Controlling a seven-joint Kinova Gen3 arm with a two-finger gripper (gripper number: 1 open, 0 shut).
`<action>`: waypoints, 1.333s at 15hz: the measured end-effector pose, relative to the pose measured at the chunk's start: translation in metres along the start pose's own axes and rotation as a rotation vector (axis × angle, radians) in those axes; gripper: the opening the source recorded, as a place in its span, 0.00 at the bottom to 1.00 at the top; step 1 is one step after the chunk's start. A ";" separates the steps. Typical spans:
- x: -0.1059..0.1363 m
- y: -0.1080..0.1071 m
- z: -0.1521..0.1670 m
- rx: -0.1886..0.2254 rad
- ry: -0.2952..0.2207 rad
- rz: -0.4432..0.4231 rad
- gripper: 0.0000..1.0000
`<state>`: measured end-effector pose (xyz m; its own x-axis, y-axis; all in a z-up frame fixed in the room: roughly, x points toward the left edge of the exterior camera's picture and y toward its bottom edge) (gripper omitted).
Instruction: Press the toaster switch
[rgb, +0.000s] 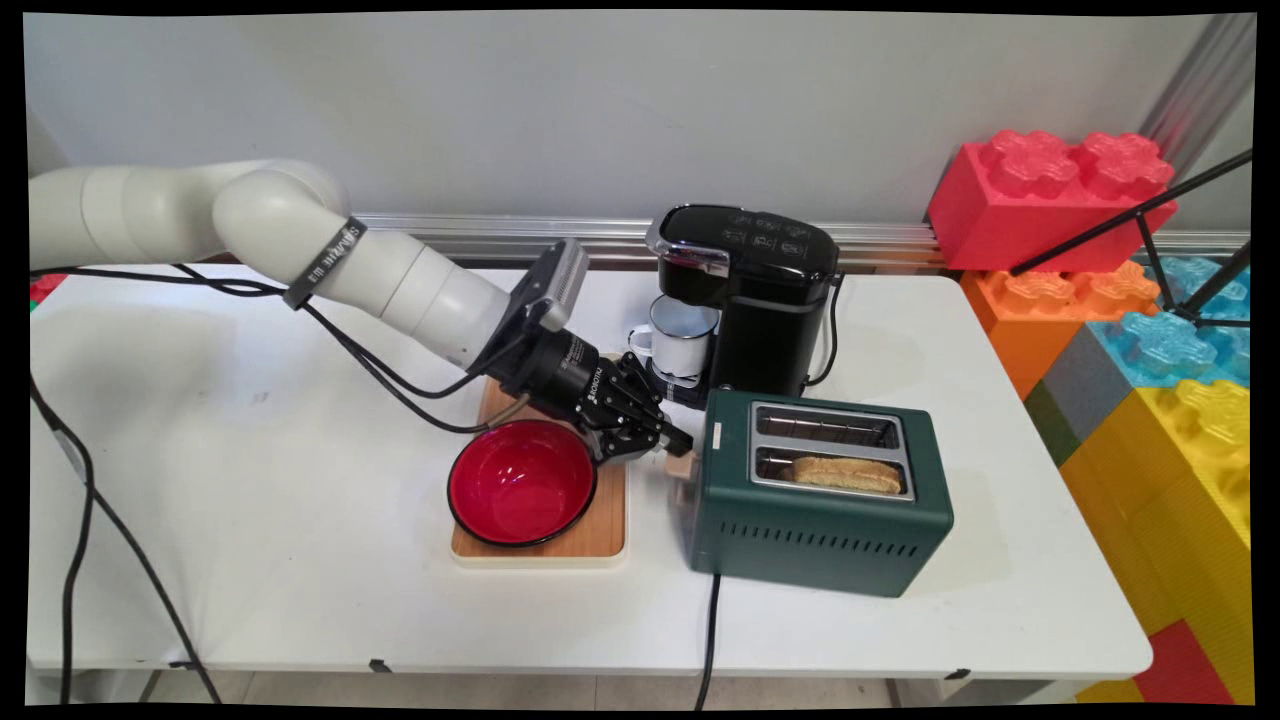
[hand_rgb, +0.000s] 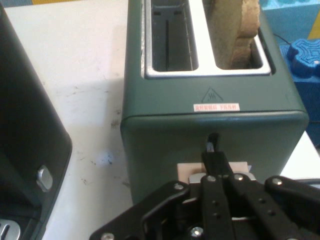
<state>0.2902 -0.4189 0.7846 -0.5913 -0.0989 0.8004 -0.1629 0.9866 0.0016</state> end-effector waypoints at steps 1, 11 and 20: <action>-0.001 0.000 0.001 0.001 -0.001 0.000 0.00; -0.010 0.000 0.008 0.004 -0.011 -0.002 0.00; -0.013 0.001 0.014 -0.001 -0.009 -0.004 0.00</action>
<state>0.2870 -0.4179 0.7660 -0.5980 -0.1044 0.7947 -0.1645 0.9864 0.0058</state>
